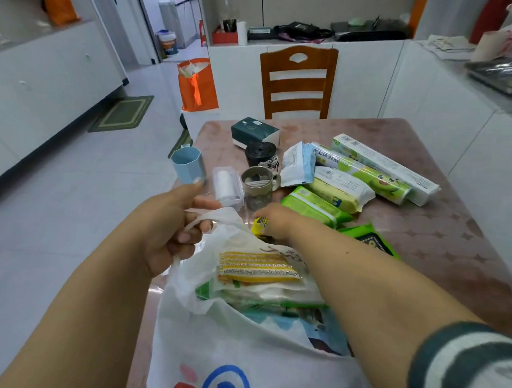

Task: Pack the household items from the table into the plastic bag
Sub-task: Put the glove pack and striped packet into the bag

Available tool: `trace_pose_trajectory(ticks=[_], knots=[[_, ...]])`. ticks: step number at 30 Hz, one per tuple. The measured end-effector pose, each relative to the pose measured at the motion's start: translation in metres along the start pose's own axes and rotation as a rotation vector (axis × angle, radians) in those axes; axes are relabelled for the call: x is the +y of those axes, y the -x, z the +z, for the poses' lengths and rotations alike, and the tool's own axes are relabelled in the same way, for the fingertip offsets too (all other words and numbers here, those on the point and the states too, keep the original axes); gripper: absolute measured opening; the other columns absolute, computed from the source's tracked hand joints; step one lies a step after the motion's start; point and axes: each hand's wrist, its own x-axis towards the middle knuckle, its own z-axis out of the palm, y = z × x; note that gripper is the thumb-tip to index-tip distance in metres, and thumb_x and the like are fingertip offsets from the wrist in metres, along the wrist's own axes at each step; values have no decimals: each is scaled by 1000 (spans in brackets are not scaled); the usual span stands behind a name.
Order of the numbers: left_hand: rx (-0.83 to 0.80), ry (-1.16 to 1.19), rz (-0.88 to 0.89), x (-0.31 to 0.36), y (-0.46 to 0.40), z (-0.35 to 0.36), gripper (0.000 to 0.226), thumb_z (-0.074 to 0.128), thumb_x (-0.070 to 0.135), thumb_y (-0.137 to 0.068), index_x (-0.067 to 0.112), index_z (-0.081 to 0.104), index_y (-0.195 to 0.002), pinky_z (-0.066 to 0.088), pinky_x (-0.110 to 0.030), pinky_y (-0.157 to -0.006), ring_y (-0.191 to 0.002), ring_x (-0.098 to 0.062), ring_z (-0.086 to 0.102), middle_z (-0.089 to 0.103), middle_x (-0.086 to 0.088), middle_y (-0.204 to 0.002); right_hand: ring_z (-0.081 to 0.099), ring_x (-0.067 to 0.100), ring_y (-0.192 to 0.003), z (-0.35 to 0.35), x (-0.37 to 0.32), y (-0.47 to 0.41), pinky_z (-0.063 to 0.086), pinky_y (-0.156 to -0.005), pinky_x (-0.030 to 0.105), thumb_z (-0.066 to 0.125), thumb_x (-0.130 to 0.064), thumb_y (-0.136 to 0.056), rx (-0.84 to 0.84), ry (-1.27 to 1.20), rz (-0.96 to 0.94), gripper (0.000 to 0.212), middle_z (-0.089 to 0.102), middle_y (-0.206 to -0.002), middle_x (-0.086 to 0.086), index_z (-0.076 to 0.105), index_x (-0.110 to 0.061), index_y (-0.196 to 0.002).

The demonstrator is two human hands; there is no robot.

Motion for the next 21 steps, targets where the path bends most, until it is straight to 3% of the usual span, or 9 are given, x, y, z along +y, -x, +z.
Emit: trace_pose_trajectory(ticks=[2, 6, 10, 13, 17, 21], knots=[[-18, 39, -18, 2, -5, -1, 43, 41, 44, -96, 7, 62, -99, 17, -13, -34, -31, -7, 27, 49, -7, -54, 52, 32, -120, 5, -1, -11, 44, -99, 33, 56, -27, -91, -78, 89, -15, 50, 51, -136, 14, 47, -27, -140], [-50, 94, -24, 4, -13, -2, 43, 39, 44, -97, 8, 61, -94, 17, -11, -33, -31, -8, 30, 53, -8, -55, 54, 30, -116, 8, 2, -21, 45, -96, 30, 66, -21, -85, -75, 84, 12, 53, 45, -136, 12, 53, -33, -134], [-59, 100, -17, 7, -16, 0, 42, 38, 43, -98, 8, 61, -93, 17, -11, -33, -32, -8, 31, 55, -8, -56, 54, 29, -117, -2, 13, -15, 43, -94, 29, 58, -14, -90, 24, -21, 62, 37, 54, -132, 13, 60, -21, -126], [-67, 113, -8, 8, -13, 4, 42, 37, 42, -99, 6, 60, -96, 18, -10, -34, -32, -8, 32, 55, -8, -55, 55, 29, -118, -8, 22, -7, 44, -96, 31, 54, -11, -90, 77, -43, 96, 37, 58, -130, 11, 60, -17, -127], [-84, 130, -6, 10, -6, 10, 43, 36, 42, -99, 5, 58, -104, 19, -10, -33, -31, -7, 32, 55, -7, -54, 49, 30, -127, 11, 18, -8, 42, -104, 36, 64, -18, -81, -40, -10, -54, 60, 50, -141, 6, 50, -30, -138], [-67, 155, 1, 7, -4, 11, 43, 36, 42, -99, 5, 56, -110, 18, -10, -34, -31, -7, 32, 55, -7, -55, 60, 27, -110, 40, 27, -43, 48, -96, 37, 58, -23, -78, -56, -4, -119, 47, 62, -127, 2, 60, -32, -124]])
